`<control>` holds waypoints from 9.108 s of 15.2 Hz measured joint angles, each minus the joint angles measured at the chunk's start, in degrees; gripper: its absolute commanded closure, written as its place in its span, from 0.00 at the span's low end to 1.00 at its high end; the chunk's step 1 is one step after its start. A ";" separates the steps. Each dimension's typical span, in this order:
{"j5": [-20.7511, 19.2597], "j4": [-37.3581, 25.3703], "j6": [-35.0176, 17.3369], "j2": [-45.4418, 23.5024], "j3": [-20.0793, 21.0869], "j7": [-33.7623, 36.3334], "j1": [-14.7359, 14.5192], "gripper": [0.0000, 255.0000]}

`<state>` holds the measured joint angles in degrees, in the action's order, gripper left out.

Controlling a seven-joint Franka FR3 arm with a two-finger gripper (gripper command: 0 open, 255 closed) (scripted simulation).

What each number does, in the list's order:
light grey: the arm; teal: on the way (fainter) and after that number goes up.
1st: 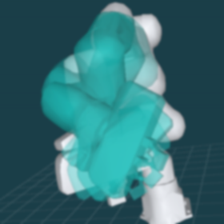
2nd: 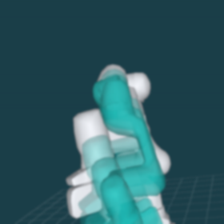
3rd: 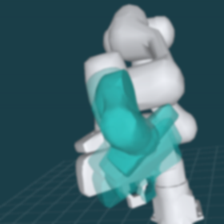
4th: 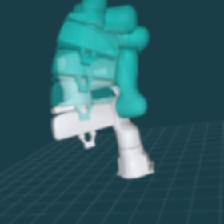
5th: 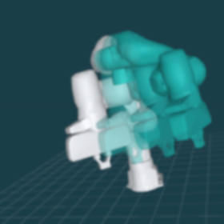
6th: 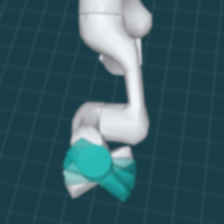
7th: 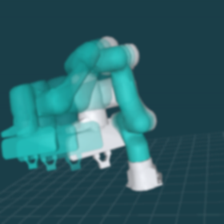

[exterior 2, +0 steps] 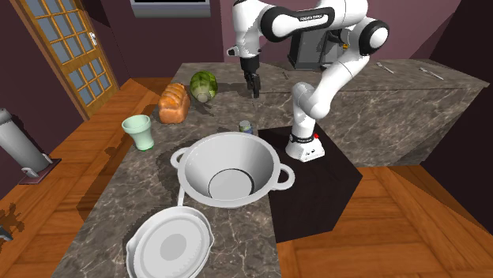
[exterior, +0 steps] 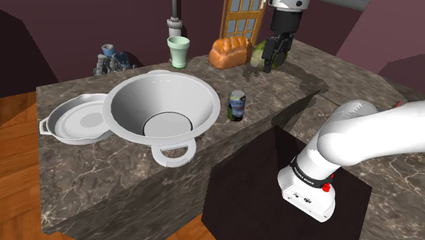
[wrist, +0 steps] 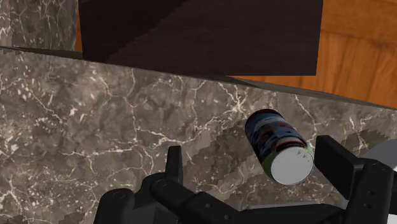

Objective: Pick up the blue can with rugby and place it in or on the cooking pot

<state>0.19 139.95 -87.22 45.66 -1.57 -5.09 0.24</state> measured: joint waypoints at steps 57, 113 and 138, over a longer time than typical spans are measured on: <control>6.02 -1.80 -7.73 -10.33 9.50 16.16 -1.27 1.00; 4.80 -41.41 -4.60 -45.58 26.93 42.37 -7.74 1.00; 3.94 -49.36 1.39 -47.65 27.00 43.07 -7.83 0.00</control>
